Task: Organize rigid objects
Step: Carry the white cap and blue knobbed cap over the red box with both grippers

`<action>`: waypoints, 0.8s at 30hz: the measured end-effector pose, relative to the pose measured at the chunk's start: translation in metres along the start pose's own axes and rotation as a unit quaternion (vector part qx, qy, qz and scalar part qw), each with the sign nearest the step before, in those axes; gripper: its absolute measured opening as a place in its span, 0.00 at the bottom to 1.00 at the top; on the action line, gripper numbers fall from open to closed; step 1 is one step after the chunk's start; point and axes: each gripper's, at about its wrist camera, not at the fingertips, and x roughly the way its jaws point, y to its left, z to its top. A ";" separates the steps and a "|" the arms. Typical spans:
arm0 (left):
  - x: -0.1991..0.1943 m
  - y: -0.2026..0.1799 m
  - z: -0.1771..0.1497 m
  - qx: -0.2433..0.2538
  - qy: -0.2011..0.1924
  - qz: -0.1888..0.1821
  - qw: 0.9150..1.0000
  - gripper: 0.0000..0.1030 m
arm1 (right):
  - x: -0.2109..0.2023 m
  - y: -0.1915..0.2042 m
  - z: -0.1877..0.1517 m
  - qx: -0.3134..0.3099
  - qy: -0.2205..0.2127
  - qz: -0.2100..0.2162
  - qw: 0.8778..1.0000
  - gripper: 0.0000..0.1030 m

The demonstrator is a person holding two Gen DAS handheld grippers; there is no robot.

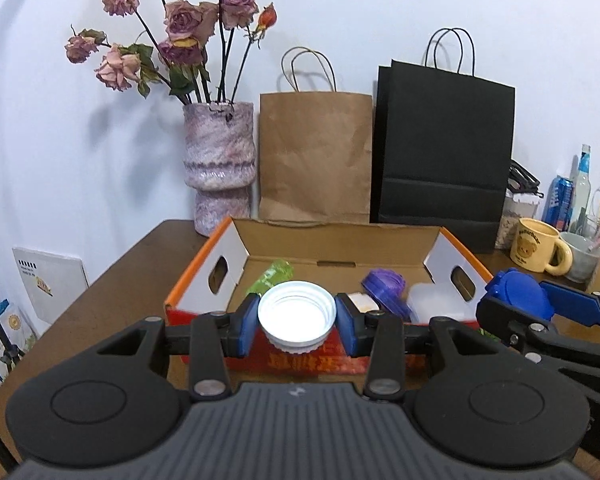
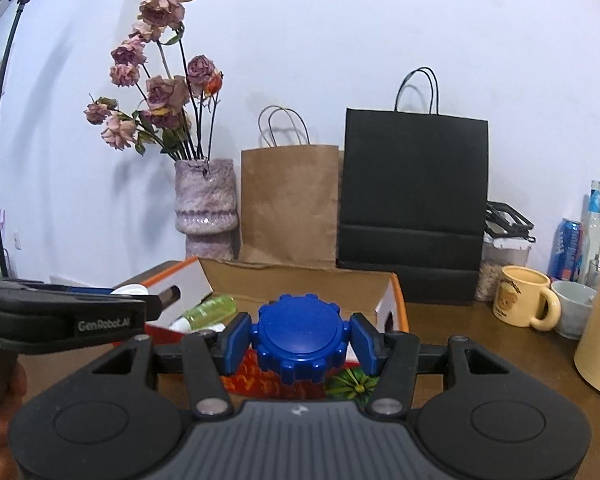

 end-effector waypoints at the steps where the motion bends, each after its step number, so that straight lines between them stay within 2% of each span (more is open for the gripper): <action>1: 0.001 0.001 0.002 -0.001 -0.001 0.001 1.000 0.40 | 0.002 0.002 0.002 0.000 -0.002 0.000 1.000 0.51; 24: 0.060 0.020 0.029 -0.026 -0.003 0.021 0.999 0.40 | 0.072 0.006 0.020 0.018 -0.001 -0.002 1.000 0.51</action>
